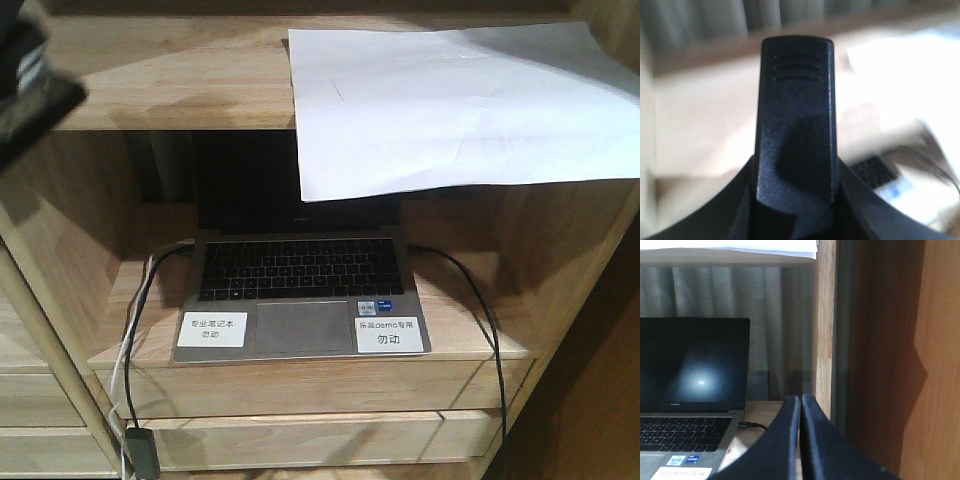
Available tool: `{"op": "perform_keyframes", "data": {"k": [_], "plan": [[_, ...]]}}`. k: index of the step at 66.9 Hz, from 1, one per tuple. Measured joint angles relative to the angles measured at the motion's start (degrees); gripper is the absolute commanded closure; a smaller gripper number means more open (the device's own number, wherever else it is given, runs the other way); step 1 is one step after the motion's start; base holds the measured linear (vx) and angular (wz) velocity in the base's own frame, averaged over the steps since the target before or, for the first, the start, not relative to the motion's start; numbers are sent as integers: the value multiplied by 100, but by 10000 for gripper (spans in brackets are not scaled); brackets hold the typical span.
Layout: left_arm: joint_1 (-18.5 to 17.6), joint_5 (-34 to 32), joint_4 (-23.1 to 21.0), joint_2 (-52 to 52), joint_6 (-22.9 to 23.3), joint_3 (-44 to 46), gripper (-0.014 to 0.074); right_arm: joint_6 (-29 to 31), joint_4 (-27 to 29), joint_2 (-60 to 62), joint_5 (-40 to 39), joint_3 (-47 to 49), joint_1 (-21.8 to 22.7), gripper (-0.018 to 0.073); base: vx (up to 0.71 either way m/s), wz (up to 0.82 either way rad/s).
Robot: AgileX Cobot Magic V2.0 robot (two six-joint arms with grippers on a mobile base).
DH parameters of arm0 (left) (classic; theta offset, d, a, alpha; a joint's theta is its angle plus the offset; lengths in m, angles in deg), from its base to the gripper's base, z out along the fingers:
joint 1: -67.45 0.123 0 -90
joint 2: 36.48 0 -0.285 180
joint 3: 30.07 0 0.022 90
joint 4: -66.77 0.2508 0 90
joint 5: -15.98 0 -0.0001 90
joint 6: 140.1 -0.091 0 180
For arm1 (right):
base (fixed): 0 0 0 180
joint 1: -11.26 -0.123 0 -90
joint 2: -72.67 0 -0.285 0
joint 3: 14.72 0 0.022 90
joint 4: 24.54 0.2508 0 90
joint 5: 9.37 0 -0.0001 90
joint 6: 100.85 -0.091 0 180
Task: Grab stapler and paper to desk for stapling
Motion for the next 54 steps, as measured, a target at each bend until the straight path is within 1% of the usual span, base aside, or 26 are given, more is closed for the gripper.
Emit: {"op": "perform_keyframes", "data": {"k": [12, 17, 31, 44, 54], "plan": [[0, -314, -32, -1286, 0, -1577, 603, 0, 0, 0, 0, 0, 0, 568, 0, 0], [0, -380, -43, -1668, 0, -2117, 603, 0, 0, 0, 0, 0, 0, 568, 0, 0], [0, -629, -43, -2661, 0, -3312, 603, 0, 0, 0, 0, 0, 0, 568, 0, 0], [0, -822, -72, -3232, 0, -3874, 603, 0, 0, 0, 0, 0, 0, 568, 0, 0], [0, -809, -76, -3325, 0, -3935, 603, 0, 0, 0, 0, 0, 0, 568, 0, 0]]}}
